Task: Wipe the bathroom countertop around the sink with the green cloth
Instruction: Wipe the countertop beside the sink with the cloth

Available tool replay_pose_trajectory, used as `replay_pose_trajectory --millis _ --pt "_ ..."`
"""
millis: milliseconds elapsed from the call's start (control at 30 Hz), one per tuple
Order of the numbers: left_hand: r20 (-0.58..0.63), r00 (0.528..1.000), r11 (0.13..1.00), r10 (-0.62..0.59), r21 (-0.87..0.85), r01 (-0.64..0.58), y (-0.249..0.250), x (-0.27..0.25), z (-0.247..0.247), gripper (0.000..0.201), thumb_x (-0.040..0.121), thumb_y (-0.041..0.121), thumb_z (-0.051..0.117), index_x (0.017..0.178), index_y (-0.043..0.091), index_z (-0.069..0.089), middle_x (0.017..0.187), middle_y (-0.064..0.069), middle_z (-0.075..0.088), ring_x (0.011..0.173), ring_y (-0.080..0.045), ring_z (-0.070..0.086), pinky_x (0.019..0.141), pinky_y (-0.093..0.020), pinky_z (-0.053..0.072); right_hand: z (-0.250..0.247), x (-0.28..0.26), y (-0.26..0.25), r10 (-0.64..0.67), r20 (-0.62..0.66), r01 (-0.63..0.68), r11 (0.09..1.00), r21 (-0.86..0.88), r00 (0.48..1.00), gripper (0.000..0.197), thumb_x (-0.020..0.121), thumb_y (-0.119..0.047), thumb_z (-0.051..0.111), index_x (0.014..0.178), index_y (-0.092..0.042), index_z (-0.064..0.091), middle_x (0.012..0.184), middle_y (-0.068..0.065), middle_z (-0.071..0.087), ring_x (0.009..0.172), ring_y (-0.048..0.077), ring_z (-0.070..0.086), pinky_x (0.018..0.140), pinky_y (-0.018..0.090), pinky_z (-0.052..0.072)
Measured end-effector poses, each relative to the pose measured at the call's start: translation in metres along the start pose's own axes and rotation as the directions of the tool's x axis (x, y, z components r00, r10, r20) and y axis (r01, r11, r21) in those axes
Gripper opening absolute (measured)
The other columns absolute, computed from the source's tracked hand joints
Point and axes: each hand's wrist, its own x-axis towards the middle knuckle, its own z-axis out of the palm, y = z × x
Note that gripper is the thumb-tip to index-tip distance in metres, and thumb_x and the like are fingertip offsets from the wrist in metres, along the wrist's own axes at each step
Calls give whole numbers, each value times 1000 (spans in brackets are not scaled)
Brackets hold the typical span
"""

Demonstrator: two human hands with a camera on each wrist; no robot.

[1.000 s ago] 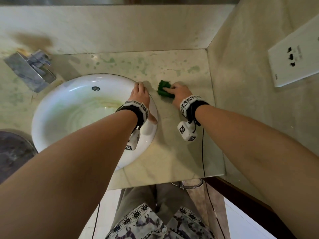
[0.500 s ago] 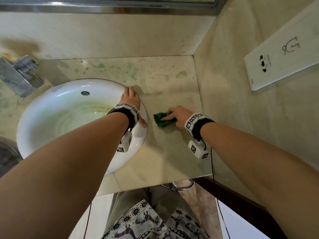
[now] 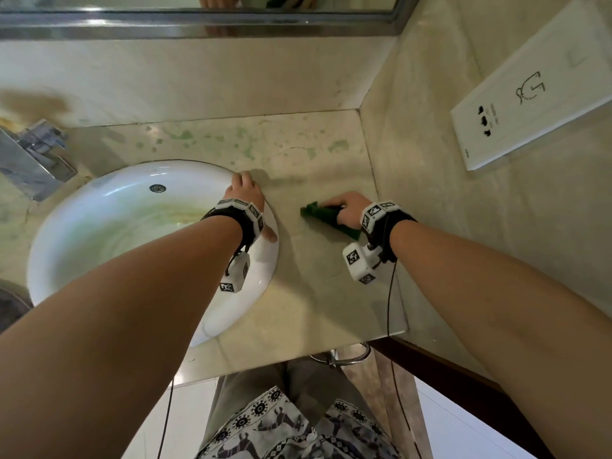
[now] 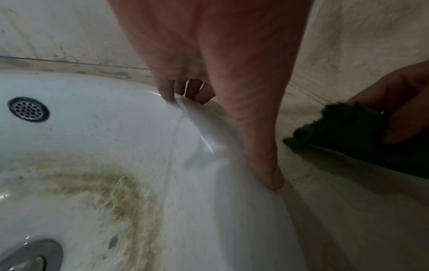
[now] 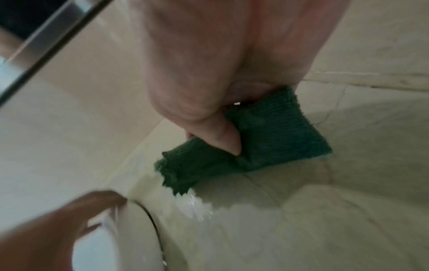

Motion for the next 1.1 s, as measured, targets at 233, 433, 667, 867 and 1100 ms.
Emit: replay_pose_trajectory --millis 233,433,667,867,1100 --pt "-54 997 996 -58 -67 55 -13 13 -16 114 51 71 79 134 2 43 132 -14 39 126 -34 37 104 -43 38 -20 10 -2 177 -397 -105 975 197 901 37 89 -8 49 122 -18 65 110 12 68 84 27 60 78 31 53" --pt "-74 986 984 -150 -110 142 -26 25 -21 120 46 78 76 133 2 41 132 -14 36 123 -33 37 100 -43 37 -13 30 -6 268 -654 -292 954 74 707 39 88 -7 49 127 -10 53 138 15 41 124 36 43 104 40 39" --pt "-59 981 979 -186 -96 180 -33 31 -19 125 37 84 73 129 4 44 129 -14 36 120 -32 36 100 -43 36 2 57 -15 369 -500 -502 850 -160 783 54 93 -19 51 142 -3 33 150 20 24 133 37 33 112 41 28" --pt "-20 983 978 -185 -97 182 -32 33 -22 132 38 82 75 137 3 38 138 -14 31 128 -34 32 108 -48 31 -22 78 -30 370 -431 -544 732 -410 823 47 98 -18 41 140 3 37 149 21 29 138 41 21 112 51 24" --pt "52 980 976 -192 -98 196 -29 34 -32 136 37 79 77 141 2 35 141 -14 30 131 -36 30 110 -53 29 -39 87 -42 294 -435 -488 750 -446 851 51 97 -15 43 142 4 30 153 21 20 142 38 16 114 49 23"
